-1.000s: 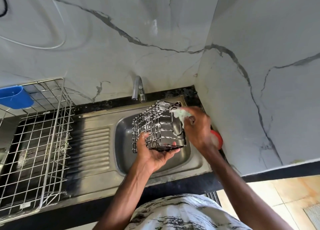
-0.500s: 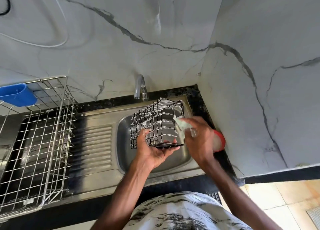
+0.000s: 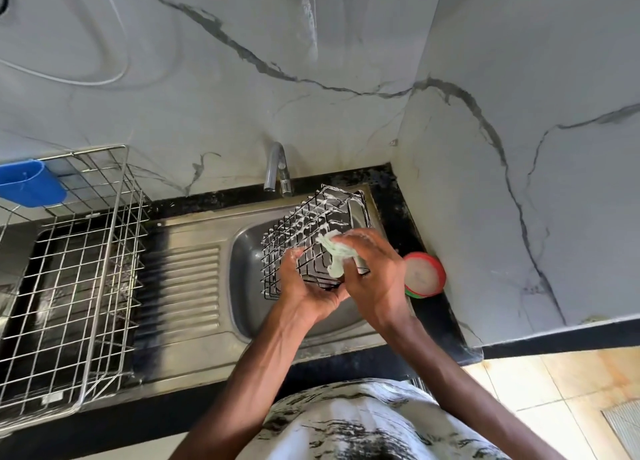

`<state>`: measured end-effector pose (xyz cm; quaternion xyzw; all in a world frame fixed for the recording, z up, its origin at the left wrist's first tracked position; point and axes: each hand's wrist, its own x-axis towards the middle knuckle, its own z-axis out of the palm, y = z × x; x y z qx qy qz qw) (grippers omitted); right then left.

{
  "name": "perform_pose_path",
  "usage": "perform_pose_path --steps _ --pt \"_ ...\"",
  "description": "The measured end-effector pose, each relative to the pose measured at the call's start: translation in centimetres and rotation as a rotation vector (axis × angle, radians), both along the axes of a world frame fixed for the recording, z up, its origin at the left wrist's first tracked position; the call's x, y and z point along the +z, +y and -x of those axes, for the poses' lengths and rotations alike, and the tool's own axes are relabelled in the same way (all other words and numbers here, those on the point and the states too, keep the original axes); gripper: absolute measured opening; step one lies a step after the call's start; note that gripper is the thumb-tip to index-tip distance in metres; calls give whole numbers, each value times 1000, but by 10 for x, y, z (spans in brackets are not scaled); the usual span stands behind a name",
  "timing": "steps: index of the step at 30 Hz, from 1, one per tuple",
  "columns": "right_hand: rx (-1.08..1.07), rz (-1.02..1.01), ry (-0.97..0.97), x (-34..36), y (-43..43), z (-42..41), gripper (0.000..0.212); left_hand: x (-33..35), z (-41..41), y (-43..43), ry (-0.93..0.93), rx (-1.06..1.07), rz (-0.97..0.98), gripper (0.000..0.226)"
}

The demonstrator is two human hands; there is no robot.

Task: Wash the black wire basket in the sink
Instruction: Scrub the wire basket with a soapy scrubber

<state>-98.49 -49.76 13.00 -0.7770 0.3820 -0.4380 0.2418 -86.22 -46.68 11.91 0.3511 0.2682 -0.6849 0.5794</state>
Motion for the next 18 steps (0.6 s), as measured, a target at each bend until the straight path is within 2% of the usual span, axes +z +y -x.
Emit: perform_pose_path --steps 4,9,15,18 --pt "-52 -24 37 -14 -8 18 46 -3 -5 2 -64 2 -42 70" --pt "-164 -105 59 -24 -10 32 41 0 -1 5 -104 12 -65 59" --pt "-49 -29 18 -19 -6 25 38 -5 0 6 -72 33 -56 68" --pt "-50 -104 67 -25 -13 32 39 -9 -4 7 -127 9 -45 65"
